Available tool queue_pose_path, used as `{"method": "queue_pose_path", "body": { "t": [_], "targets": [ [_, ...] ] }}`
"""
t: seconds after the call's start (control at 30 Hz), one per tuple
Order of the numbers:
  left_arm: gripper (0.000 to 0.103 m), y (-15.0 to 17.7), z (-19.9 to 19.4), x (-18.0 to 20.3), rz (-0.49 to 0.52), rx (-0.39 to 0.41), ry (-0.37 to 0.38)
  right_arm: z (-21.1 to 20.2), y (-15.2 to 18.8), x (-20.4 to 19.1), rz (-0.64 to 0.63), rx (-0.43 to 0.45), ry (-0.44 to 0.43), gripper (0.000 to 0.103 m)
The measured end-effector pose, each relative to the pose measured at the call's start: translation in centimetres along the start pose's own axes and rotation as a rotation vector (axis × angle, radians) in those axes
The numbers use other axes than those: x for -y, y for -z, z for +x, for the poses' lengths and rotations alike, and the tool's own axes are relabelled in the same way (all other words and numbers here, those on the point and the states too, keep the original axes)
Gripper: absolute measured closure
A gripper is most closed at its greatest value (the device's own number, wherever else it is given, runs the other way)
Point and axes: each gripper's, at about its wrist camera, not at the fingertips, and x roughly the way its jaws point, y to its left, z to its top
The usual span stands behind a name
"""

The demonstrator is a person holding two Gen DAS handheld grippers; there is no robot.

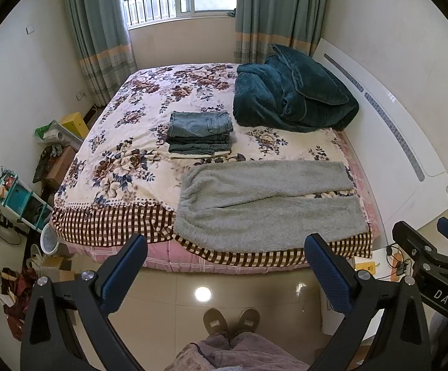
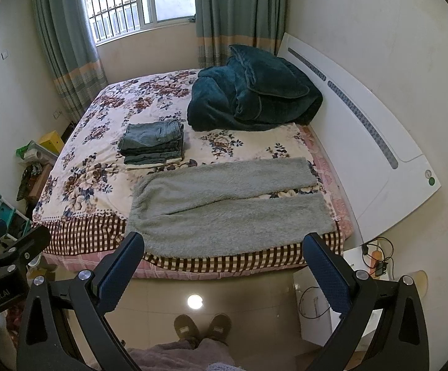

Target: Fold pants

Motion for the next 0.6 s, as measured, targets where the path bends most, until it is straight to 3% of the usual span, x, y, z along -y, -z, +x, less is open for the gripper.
{"method": "queue_pose_path", "body": {
  "t": [0.6],
  "targets": [
    [0.0, 0.15, 0.12, 0.03, -0.001, -0.001, 0.004, -0.22, 0.28, -0.57, -0.001, -0.004, 0.002, 0.0]
  ]
}}
